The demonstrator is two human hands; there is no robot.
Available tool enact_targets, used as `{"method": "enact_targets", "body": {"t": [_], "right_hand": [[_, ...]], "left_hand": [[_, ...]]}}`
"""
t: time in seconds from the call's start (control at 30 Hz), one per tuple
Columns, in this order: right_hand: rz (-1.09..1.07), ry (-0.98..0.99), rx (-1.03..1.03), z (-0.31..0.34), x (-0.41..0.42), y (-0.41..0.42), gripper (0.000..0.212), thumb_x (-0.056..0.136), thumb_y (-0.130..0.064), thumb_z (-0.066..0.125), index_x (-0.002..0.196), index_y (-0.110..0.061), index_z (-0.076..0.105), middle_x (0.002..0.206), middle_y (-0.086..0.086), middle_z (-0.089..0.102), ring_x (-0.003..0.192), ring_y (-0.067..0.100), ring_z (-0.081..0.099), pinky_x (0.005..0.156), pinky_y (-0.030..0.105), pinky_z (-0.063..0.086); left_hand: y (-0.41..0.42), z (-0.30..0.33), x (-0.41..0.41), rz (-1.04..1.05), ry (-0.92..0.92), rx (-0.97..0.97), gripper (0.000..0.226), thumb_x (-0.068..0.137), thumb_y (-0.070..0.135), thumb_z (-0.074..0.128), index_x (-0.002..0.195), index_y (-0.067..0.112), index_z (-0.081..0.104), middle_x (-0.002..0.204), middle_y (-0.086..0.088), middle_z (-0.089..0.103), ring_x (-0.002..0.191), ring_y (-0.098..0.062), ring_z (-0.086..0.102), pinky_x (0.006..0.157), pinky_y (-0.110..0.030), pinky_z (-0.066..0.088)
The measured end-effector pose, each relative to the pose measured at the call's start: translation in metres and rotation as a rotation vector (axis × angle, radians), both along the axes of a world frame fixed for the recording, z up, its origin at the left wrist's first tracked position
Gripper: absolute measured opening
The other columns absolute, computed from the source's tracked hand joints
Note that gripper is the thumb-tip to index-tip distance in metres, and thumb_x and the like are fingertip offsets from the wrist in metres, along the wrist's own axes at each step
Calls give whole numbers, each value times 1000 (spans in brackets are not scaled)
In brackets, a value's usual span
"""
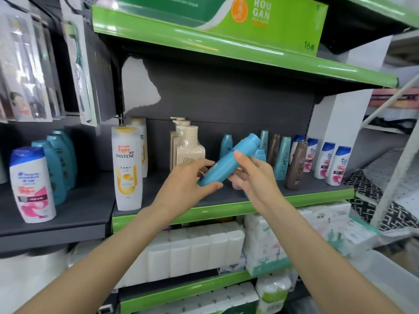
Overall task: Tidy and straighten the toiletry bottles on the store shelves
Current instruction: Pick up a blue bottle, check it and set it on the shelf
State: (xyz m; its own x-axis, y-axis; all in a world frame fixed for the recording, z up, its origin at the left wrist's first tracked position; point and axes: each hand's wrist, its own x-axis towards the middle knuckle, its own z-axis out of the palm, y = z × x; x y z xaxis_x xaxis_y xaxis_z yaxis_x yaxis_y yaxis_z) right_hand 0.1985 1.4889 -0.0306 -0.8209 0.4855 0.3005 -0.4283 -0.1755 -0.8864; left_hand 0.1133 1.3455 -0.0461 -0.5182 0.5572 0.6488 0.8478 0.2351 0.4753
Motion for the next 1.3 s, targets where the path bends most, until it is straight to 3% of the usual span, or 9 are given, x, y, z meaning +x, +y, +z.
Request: {"method": "enact_targets", "body": {"t": [0.07, 0.17, 0.4, 0.6, 0.8, 0.93, 1.03, 1.17, 1.3], "right_hand": [[55, 44, -70, -3, 3, 2, 27, 93, -18, 56, 111, 1, 60, 106, 15, 68, 103, 26, 67, 82, 33, 57], [121, 81, -135, -7, 5, 3, 34, 95, -18, 51, 120, 4, 55, 119, 20, 63, 108, 27, 64, 77, 31, 57], [175, 72, -126, -12, 5, 4, 33, 97, -11, 45, 128, -2, 51, 122, 14, 64, 109, 22, 64, 86, 30, 56], [197, 38, -136, -15, 3, 6, 34, 96, -3, 45, 129, -6, 52, 124, 12, 63, 110, 19, 64, 86, 27, 55], [198, 28, -157, -17, 0, 5, 33, 95, -2, 47, 126, -8, 54, 120, 11, 66, 106, 18, 66, 86, 27, 56], [195, 17, -146, -18, -2, 6, 31, 95, -6, 49, 124, -10, 56, 119, 10, 66, 105, 19, 66, 86, 28, 56], [157, 0, -97, -17, -4, 7, 28, 94, -15, 52, 122, -12, 58, 117, 9, 67, 105, 19, 66, 89, 31, 55], [90, 9, -42, -13, -12, 8, 32, 94, -22, 53, 123, -11, 57, 121, 7, 66, 110, 17, 63, 97, 35, 49], [99, 53, -44, -3, -19, 9, 43, 84, -26, 60, 123, -9, 53, 116, 9, 64, 109, 21, 64, 96, 38, 51]], "left_hand": [[-6, 2, 0, -88, -157, -20, 49, 76, 39, 73, 121, 31, 57, 101, 12, 61, 86, 1, 58, 69, -5, 46], [-13, 3, 1, -134, -217, -66, 60, 75, 38, 73, 129, 28, 50, 107, 13, 57, 89, -1, 58, 70, -8, 48], [-18, -6, -6, 10, 107, 31, 68, 70, 29, 80, 130, 22, 49, 113, 11, 41, 106, -3, 43, 85, -8, 38], [-24, -12, -8, 95, 373, 29, 66, 69, 18, 82, 127, 14, 50, 124, -5, 46, 113, -7, 36, 79, -18, 46], [-26, -14, -13, 117, 419, 26, 67, 66, 17, 83, 125, 13, 50, 123, -5, 47, 112, -7, 36, 76, -15, 41], [-25, -12, -15, 93, 316, 62, 61, 71, 19, 80, 125, 12, 52, 122, -2, 51, 109, -4, 40, 80, -4, 33], [-24, -6, -15, 61, 155, 110, 58, 71, 23, 79, 124, 18, 56, 111, 10, 52, 99, 0, 47, 81, -3, 36], [-22, 1, -16, -5, -170, 115, 47, 73, 28, 78, 116, 26, 62, 103, 13, 62, 94, -3, 59, 81, -19, 51], [-15, 3, -23, -151, -406, 101, 25, 80, 27, 71, 102, 35, 64, 102, 9, 67, 97, -9, 63, 89, -35, 53]]}}
